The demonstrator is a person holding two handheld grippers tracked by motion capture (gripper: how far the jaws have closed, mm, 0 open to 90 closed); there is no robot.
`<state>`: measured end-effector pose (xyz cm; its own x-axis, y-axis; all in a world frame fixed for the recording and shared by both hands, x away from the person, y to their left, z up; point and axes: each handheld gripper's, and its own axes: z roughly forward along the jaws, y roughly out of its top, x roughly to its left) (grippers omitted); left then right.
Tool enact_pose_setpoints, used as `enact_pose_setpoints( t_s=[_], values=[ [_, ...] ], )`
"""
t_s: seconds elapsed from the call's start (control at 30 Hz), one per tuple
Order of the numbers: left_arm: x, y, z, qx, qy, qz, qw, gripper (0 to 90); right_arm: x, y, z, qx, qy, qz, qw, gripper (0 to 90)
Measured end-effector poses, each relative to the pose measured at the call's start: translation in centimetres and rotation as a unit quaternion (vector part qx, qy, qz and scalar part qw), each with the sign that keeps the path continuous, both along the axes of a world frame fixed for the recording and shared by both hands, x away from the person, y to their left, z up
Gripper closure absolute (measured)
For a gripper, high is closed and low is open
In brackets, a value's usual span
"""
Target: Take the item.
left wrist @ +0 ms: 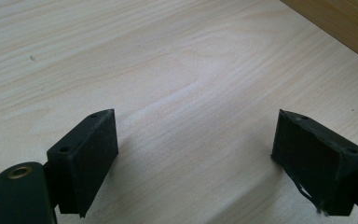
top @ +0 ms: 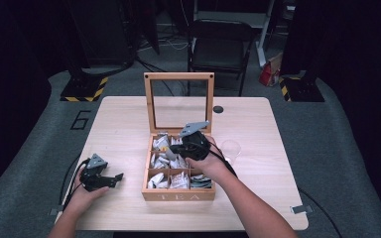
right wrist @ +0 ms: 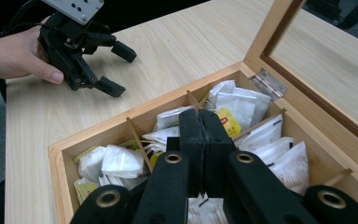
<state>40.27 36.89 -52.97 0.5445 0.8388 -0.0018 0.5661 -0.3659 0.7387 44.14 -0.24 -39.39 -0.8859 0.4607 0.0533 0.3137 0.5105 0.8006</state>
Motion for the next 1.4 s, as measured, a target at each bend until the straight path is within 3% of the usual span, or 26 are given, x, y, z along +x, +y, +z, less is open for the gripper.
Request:
enact_pose_setpoints(
  t_s=[0.83, 1.4],
  values=[
    [0.0, 0.0, 0.0, 0.001, 0.0, 0.0, 1.0, 13.7, 0.3, -6.7, 2.1, 0.014, -0.008, -0.062, 0.998, 89.4],
    [0.0, 0.0, 0.0, 0.001, 0.0, 0.0, 1.0, 13.7, 0.8, -10.0, 3.0, 0.009, -0.012, -0.096, 0.9952, 89.4]
  ],
)
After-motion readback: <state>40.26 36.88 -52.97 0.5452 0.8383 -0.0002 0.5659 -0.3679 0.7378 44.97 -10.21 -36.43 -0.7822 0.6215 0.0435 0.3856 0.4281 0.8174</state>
